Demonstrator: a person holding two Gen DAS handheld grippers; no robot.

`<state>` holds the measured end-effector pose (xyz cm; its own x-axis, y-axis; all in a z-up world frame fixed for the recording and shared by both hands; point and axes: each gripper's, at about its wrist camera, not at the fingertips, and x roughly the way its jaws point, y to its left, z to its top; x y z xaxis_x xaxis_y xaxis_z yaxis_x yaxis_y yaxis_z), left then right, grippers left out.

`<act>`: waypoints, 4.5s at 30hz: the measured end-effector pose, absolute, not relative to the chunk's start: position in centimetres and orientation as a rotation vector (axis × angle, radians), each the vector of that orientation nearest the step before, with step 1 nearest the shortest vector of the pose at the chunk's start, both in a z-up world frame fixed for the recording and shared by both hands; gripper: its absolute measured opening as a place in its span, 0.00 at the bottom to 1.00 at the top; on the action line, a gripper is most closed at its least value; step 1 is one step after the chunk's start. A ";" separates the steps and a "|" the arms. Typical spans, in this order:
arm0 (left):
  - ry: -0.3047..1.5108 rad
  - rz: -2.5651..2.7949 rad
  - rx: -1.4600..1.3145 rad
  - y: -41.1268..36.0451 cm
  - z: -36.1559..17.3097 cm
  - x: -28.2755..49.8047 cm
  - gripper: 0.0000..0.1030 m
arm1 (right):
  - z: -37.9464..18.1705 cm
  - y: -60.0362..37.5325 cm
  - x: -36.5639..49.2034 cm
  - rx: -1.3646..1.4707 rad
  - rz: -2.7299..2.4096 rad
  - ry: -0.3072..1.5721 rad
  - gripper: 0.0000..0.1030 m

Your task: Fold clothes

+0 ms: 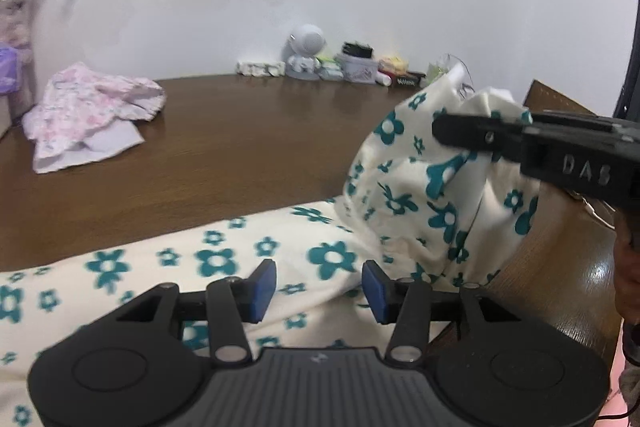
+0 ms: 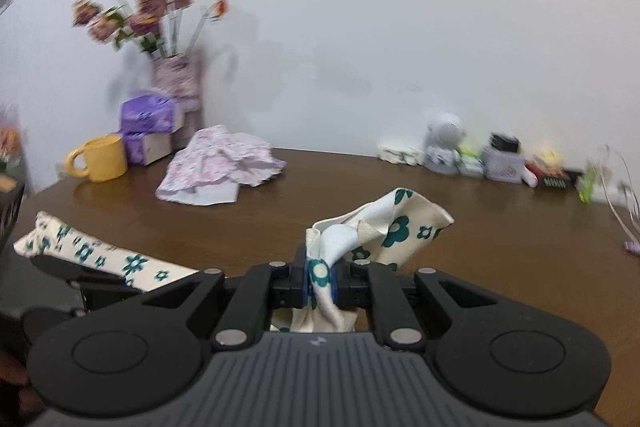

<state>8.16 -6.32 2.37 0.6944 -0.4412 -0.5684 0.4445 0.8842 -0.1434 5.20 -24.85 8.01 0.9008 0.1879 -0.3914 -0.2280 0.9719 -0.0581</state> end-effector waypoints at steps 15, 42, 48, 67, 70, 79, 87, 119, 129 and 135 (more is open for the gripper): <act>0.575 -0.381 -0.114 1.5 3.5 5.9 0.50 | 6.6 -17.5 5.4 -0.277 0.353 0.473 0.08; 0.598 -0.329 -0.172 4.3 2.7 4.9 0.58 | 2.7 -13.6 6.9 -0.341 0.376 0.594 0.15; 0.584 -0.291 -0.209 5.1 3.2 4.5 0.63 | 3.7 -14.7 6.5 -0.231 0.460 0.591 0.40; 0.587 -0.463 -0.187 0.7 5.2 3.2 0.69 | 5.8 -24.2 4.2 0.024 0.353 0.526 0.44; 0.590 -0.539 -0.138 -1.1 5.3 2.8 0.70 | 5.0 -25.2 3.5 0.031 0.354 0.545 0.42; 0.677 -0.519 0.045 -4.9 2.8 3.9 0.23 | 3.3 -27.1 2.9 0.070 0.366 0.560 0.23; 0.688 -0.478 0.064 -4.1 2.4 4.1 0.08 | 2.7 -25.0 4.5 0.022 0.403 0.510 0.10; 0.636 -0.475 -0.028 -5.2 5.4 6.7 0.53 | 3.9 -28.4 6.2 0.160 0.399 0.567 0.14; 0.592 -0.595 0.402 -10.6 4.0 2.5 0.67 | 2.6 -27.3 1.7 -0.112 0.461 0.658 0.33; 0.616 -0.527 0.448 -10.7 2.7 3.3 0.36 | 2.4 -25.7 1.9 -0.141 0.445 0.602 0.24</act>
